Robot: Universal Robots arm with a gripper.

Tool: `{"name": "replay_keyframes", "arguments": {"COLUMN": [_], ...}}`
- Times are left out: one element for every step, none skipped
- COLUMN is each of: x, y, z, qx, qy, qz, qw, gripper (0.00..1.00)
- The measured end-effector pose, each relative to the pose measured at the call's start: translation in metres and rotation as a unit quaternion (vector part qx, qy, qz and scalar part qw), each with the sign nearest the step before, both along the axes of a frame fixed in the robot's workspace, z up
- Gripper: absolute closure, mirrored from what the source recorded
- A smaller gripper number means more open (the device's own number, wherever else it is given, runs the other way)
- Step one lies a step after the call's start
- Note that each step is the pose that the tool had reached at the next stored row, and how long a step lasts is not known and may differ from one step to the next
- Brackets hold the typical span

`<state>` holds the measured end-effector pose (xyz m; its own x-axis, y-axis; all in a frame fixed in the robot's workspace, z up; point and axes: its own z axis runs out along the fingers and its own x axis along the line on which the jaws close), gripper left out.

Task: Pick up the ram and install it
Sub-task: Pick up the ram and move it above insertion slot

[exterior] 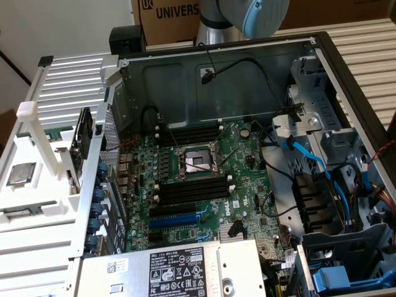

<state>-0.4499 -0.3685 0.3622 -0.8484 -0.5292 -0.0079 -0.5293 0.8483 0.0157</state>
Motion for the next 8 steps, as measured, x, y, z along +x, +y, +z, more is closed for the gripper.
{"name": "replay_keyframes", "arguments": {"x": [0.0, 0.0, -0.0001, -0.0001, -0.0004, -0.0006, -0.0009, -0.001], "y": [0.0, 0.0, 0.0, 0.0, -0.0001, -0.0001, -0.0001, 0.0], "z": [-0.0001, -0.0003, -0.0005, -0.0007, -0.001, -0.0012, -0.0011, -0.0011], "qx": [0.0, 0.0, 0.0, 0.0, 0.0, 0.0001, 0.0, 0.0001], "qy": [0.0, 0.0, 0.0, 0.0, -0.0001, -0.0002, -0.0001, 0.0003], "qz": [0.009, 0.018, 0.028, 0.037, 0.046, 0.054, 0.062, 0.069], "qw": [1.0, 0.9998, 0.9996, 0.9993, 0.9989, 0.9985, 0.9981, 0.9976], "gripper": [0.9, 0.9, 0.9, 0.9, 0.9, 0.9, 0.9, 0.9]}}
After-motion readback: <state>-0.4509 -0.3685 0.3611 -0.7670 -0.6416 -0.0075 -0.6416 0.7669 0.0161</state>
